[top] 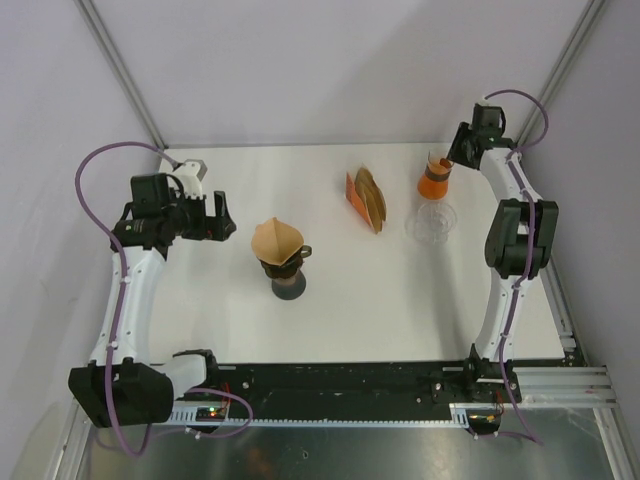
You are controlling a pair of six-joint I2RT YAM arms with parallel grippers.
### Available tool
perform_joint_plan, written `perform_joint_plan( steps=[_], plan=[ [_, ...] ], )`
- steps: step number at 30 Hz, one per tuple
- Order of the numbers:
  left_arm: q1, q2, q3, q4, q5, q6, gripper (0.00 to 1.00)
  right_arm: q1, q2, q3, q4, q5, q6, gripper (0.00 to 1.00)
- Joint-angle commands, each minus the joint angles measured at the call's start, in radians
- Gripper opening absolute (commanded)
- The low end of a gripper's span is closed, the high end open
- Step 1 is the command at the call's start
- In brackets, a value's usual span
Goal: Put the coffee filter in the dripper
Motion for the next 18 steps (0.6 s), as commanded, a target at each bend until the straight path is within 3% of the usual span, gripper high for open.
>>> perform_joint_plan(
  steps=[1,6,10,18],
  plan=[
    [0.011,0.004,0.049,0.014,-0.009,0.018,1.00,0.018,0.041,0.082,-0.059,0.084,-0.046,0.39],
    [0.011,0.003,0.051,0.014,-0.007,0.019,1.00,0.022,0.050,0.080,-0.070,0.084,-0.063,0.27],
    [0.011,0.000,0.050,0.011,-0.005,0.019,1.00,0.029,0.021,0.072,-0.074,0.101,-0.083,0.03],
    [0.011,-0.013,0.043,0.013,0.002,0.026,1.00,0.012,-0.157,0.042,-0.039,0.168,-0.142,0.00]
  ],
)
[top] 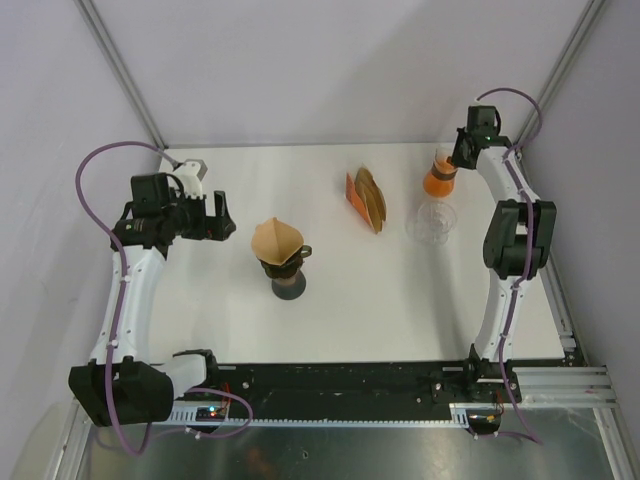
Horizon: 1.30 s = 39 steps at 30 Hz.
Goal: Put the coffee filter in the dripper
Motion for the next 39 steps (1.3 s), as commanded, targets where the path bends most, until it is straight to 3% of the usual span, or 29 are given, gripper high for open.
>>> perform_joint_plan(
  steps=[1,5,12,19,26,39],
  plan=[
    [0.010,-0.023,0.042,0.013,0.008,0.025,1.00,-0.012,-0.220,0.002,0.053,0.054,-0.054,0.00],
    [0.010,-0.033,0.041,0.014,0.017,0.026,1.00,0.013,-0.361,-0.057,0.067,0.074,-0.109,0.00],
    [0.011,-0.049,0.031,0.014,0.034,0.035,1.00,0.168,-0.595,-0.234,0.018,0.020,-0.123,0.00],
    [0.011,-0.062,0.028,0.011,0.051,0.039,1.00,0.471,-0.775,-0.503,0.020,0.148,-0.083,0.00],
    [0.011,-0.077,0.019,0.011,0.058,0.046,1.00,0.691,-0.794,-0.622,-0.036,0.205,-0.035,0.00],
    [0.011,-0.070,0.017,0.011,0.062,0.051,1.00,0.718,-0.790,-0.842,0.058,0.056,0.028,0.00]
  ],
)
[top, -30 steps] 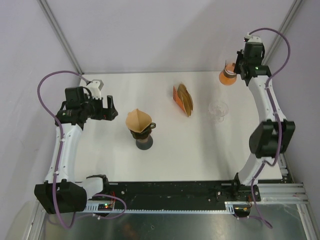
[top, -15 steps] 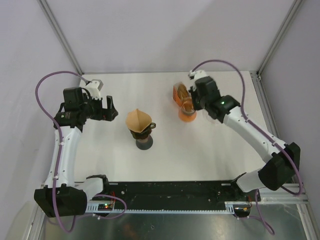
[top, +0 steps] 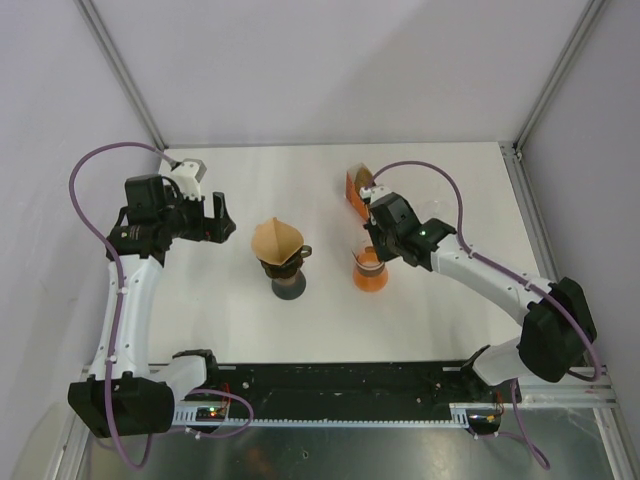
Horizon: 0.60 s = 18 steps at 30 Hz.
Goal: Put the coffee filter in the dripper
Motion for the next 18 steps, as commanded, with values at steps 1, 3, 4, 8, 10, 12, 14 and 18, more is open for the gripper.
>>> perform_joint_plan(
  steps=[1,3,4,8,10,12,14,18],
  plan=[
    [0.009,-0.011,0.019,0.011,0.023,0.018,1.00,-0.013,-0.036,-0.044,0.111,-0.081,0.050,0.00],
    [0.009,-0.011,0.019,0.011,0.023,0.017,1.00,-0.018,-0.032,-0.063,0.126,-0.106,0.062,0.00],
    [0.009,-0.012,0.019,0.011,0.023,0.018,1.00,-0.020,-0.030,-0.072,0.131,-0.113,0.067,0.00],
    [0.009,-0.016,0.014,0.011,0.022,0.019,1.00,-0.024,-0.019,-0.097,0.143,-0.128,0.075,0.00],
    [0.009,-0.013,0.012,0.011,0.020,0.020,1.00,-0.024,-0.011,-0.102,0.140,-0.125,0.076,0.00],
    [0.009,-0.009,0.015,0.012,0.017,0.020,1.00,-0.024,-0.005,-0.104,0.135,-0.128,0.073,0.02],
    [0.009,-0.006,0.021,0.013,0.014,0.020,1.00,-0.024,-0.005,-0.104,0.134,-0.133,0.069,0.12],
    [0.009,-0.011,0.017,0.012,0.018,0.020,1.00,-0.028,-0.037,-0.103,0.132,-0.137,0.064,0.31]
  ],
)
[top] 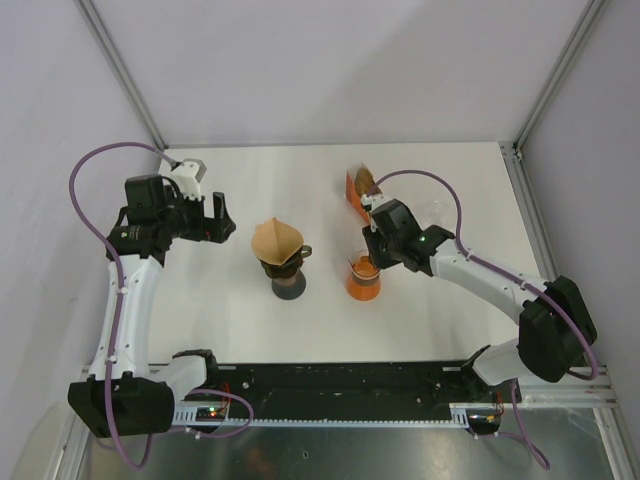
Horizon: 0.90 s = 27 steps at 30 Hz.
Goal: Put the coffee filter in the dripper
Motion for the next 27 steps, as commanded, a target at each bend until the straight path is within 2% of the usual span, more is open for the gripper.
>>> perform_joint_plan(
  steps=[1,4,7,10,12,16,23,27],
  plan=[
    [0.009,-0.012,0.012,0.012,0.018,0.020,1.00,-0.010,-0.052,0.010,0.054,-0.016,0.004,0.37],
    [0.009,-0.008,0.004,0.012,0.023,0.024,1.00,-0.025,-0.091,0.022,0.047,-0.036,-0.018,0.51],
    [0.009,-0.006,0.009,0.011,0.025,0.023,1.00,-0.073,-0.133,0.061,0.020,-0.042,-0.037,0.57],
    [0.009,-0.009,0.008,0.012,0.031,0.023,1.00,-0.182,-0.185,0.076,0.011,-0.035,-0.020,0.60],
    [0.009,-0.013,0.001,0.012,0.033,0.025,1.00,-0.308,-0.208,0.077,0.010,-0.029,0.007,0.61],
    [0.009,-0.021,-0.007,0.012,0.033,0.027,1.00,-0.480,-0.190,0.077,0.019,0.033,0.023,0.62],
    [0.009,-0.024,-0.014,0.012,0.036,0.031,1.00,-0.623,-0.067,0.078,0.110,0.050,0.032,0.67],
    [0.009,-0.022,-0.015,0.011,0.029,0.033,1.00,-0.649,-0.010,0.076,0.115,-0.011,0.055,0.63]
  ],
)
